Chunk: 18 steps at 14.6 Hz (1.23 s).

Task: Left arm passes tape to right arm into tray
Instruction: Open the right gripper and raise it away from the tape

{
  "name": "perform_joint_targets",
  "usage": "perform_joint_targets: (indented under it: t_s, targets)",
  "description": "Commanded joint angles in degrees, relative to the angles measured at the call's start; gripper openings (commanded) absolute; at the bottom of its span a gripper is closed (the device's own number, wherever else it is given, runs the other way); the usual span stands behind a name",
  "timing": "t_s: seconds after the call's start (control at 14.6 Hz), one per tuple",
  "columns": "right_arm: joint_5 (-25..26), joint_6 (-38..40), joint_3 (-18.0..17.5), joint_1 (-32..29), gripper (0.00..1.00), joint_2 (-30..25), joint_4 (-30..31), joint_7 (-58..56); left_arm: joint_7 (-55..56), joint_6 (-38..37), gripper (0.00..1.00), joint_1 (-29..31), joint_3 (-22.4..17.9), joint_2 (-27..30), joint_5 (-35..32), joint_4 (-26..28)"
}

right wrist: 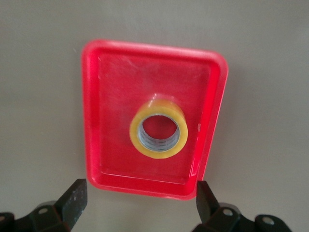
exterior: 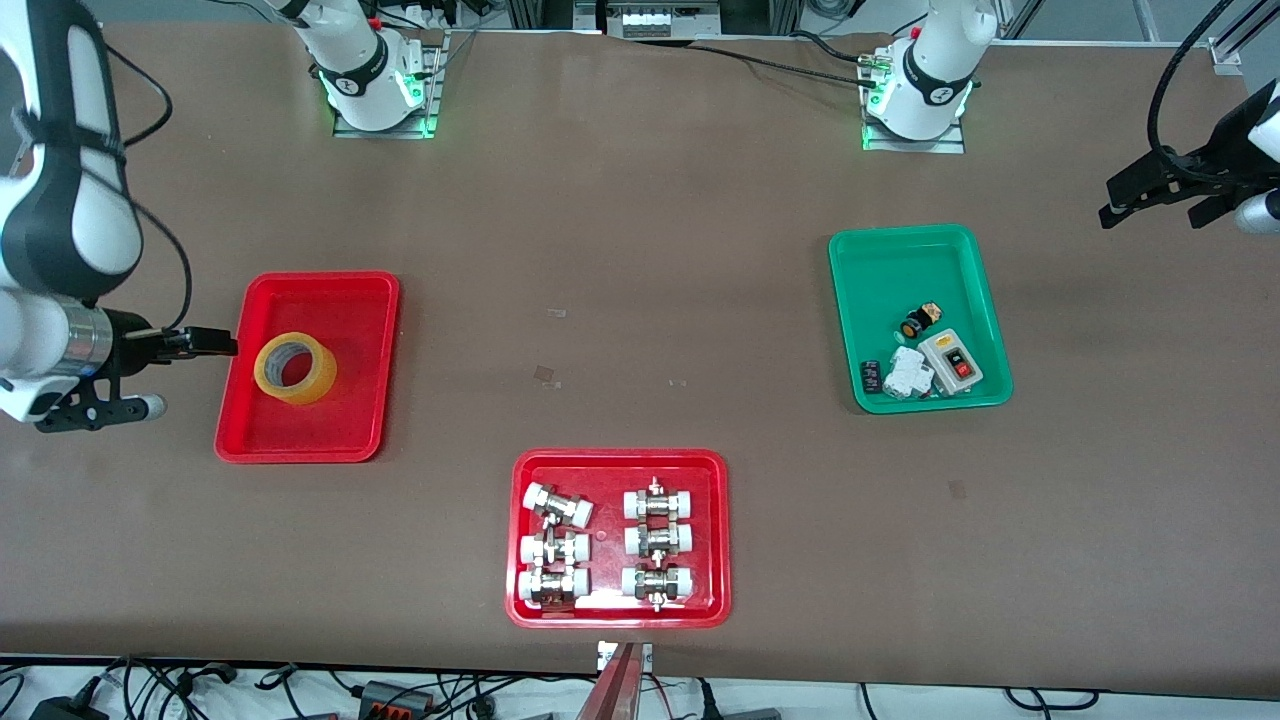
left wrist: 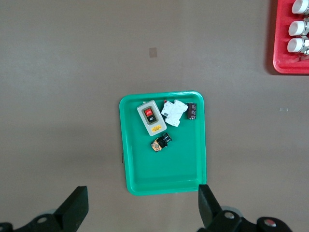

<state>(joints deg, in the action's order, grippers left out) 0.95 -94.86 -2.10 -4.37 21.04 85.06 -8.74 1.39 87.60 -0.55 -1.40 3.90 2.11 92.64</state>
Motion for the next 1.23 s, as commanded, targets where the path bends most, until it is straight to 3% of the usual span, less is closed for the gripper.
perform_joint_targets:
  t_s: [0.0,0.14,0.41,0.75,0.96,1.16]
  targets:
    - [1.0,3.4,0.0,-0.3,1.00,-2.0,-5.6,0.7,-0.1,-0.8,1.00,0.0,0.3,-0.7,0.3,-1.7]
    - [0.8,4.7,0.2,-0.6,1.00,-1.9,-10.9,0.7,-3.9,-0.8,1.00,0.0,0.1,-0.8,-0.3,-1.7]
    - [0.2,5.5,0.4,-0.7,1.00,-2.5,-11.3,8.5,-10.3,-0.4,1.00,3.1,-0.4,-1.1,-0.3,-1.7]
    - [0.5,3.9,0.5,0.0,1.00,-3.1,-11.6,8.0,-10.4,-0.5,1.00,2.8,0.2,-1.6,-2.7,-2.3]
    - [0.7,0.2,0.8,0.9,1.00,-6.4,-7.9,7.8,-10.2,-3.8,1.00,2.3,0.3,-7.0,-3.7,-10.9]
    - [0.9,-0.9,5.8,5.1,1.00,-7.5,-7.0,7.7,-9.8,-4.9,1.00,2.6,0.5,-7.3,-3.3,-11.0]
